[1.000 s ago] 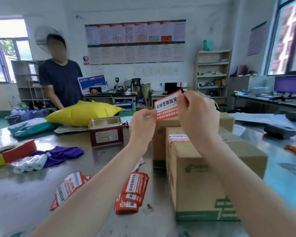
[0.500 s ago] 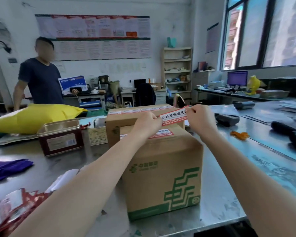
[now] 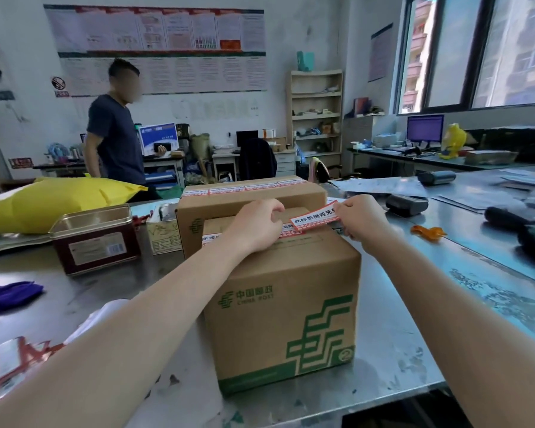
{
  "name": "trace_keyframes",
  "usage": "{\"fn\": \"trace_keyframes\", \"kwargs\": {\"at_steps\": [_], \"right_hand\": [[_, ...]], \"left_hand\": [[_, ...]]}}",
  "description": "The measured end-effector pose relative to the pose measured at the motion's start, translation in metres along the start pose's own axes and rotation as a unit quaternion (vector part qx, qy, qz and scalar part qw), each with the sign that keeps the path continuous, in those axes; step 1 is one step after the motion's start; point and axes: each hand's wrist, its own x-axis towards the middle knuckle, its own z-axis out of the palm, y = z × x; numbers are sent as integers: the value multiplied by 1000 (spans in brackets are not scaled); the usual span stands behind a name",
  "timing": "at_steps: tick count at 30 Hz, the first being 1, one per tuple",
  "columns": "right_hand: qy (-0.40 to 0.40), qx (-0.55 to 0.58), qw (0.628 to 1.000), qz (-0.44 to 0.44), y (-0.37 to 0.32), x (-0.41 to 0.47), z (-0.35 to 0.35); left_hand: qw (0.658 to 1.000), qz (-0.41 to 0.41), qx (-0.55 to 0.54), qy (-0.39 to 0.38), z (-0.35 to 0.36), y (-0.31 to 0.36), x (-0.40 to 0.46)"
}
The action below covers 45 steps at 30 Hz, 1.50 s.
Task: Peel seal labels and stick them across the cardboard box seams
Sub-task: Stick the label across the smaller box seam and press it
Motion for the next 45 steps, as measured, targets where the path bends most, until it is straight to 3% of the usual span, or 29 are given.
{"fn": "trace_keyframes", "kwargs": {"at_steps": [9, 25, 39, 43, 45], "right_hand": [[-7, -8, 1000, -1, 2, -3, 0], [-46, -40, 998, 25, 9, -6, -3], [-131, 29, 988, 81, 20, -13, 5], [-169, -11, 976, 138, 27, -17, 2], [-151, -28, 979, 133, 31, -17, 1]], "left_hand": [[997, 66, 17, 25, 2, 6, -5], [993, 106, 38, -32, -2, 13, -13], [987, 82, 85, -106, 3, 4, -12], [987, 80, 76, -114, 3, 1, -13], [987, 81, 77, -114, 2, 1, -13]]}}
